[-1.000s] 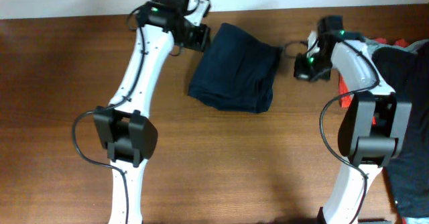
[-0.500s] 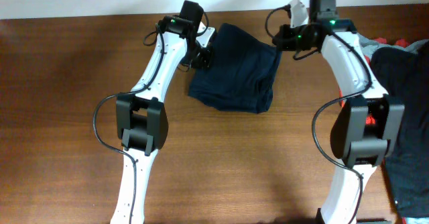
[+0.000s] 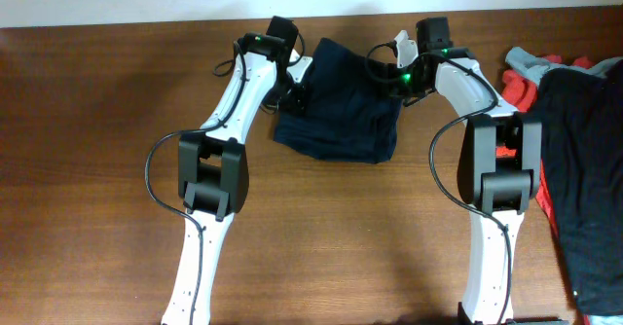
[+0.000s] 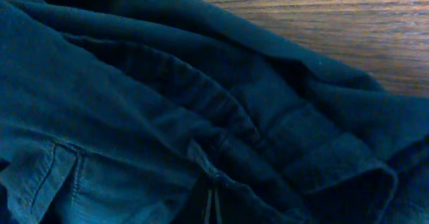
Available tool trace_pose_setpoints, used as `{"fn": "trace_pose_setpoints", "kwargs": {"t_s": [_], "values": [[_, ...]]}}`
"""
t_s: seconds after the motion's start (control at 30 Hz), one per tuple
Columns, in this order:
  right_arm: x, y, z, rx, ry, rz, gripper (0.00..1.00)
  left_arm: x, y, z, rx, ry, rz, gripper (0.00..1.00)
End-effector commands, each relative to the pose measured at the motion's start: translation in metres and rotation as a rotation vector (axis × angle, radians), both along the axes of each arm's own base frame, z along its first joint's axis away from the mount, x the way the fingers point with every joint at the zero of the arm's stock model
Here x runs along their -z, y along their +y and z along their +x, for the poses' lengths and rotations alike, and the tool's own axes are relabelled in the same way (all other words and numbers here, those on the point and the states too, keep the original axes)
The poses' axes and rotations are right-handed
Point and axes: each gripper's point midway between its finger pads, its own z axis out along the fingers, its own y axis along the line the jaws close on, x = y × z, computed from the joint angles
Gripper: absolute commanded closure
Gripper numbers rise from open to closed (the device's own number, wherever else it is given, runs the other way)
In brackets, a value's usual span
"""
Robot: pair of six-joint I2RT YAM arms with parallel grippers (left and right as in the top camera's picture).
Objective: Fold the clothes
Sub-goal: 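Release the folded shorts and raise both grippers above the bundle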
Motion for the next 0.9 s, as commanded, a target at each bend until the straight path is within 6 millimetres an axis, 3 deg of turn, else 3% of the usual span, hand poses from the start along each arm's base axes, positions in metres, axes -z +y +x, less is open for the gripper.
{"fn": "trace_pose_setpoints", "kwargs": {"t_s": [0.0, 0.1, 0.2, 0.33, 0.5, 0.57, 0.7, 0.77, 0.87], "values": [[0.000, -0.006, 0.005, 0.019, -0.006, -0.027, 0.96, 0.011, 0.007, -0.001, 0.007, 0.010, 0.059, 1.00], [-0.046, 0.007, 0.013, -0.016, -0.073, 0.053, 0.96, -0.030, 0.000, 0.015, 0.005, -0.090, 0.024, 1.00], [-0.105, 0.020, 0.010, -0.061, -0.114, 0.128, 0.96, -0.079, -0.007, 0.039, 0.001, -0.237, -0.025, 1.00], [-0.138, 0.024, -0.016, -0.071, -0.037, 0.159, 0.96, -0.092, -0.014, 0.059, 0.000, -0.332, -0.062, 0.99], [-0.127, 0.035, -0.073, -0.124, 0.207, 0.217, 0.96, -0.087, -0.042, 0.075, 0.058, -0.383, -0.207, 0.99], [-0.125, 0.048, -0.098, -0.202, 0.277, 0.262, 0.96, -0.088, -0.056, 0.085, 0.091, -0.432, -0.273, 1.00], [-0.118, 0.066, -0.120, -0.275, 0.333, 0.272, 0.96, -0.082, -0.064, 0.097, 0.095, -0.470, -0.316, 1.00], [-0.103, 0.081, -0.130, -0.334, 0.342, 0.260, 0.96, -0.072, -0.067, 0.102, 0.078, -0.470, -0.327, 1.00], [-0.084, 0.094, -0.131, -0.369, 0.316, 0.253, 0.96, -0.054, -0.068, 0.104, 0.077, -0.459, -0.323, 1.00]]}}
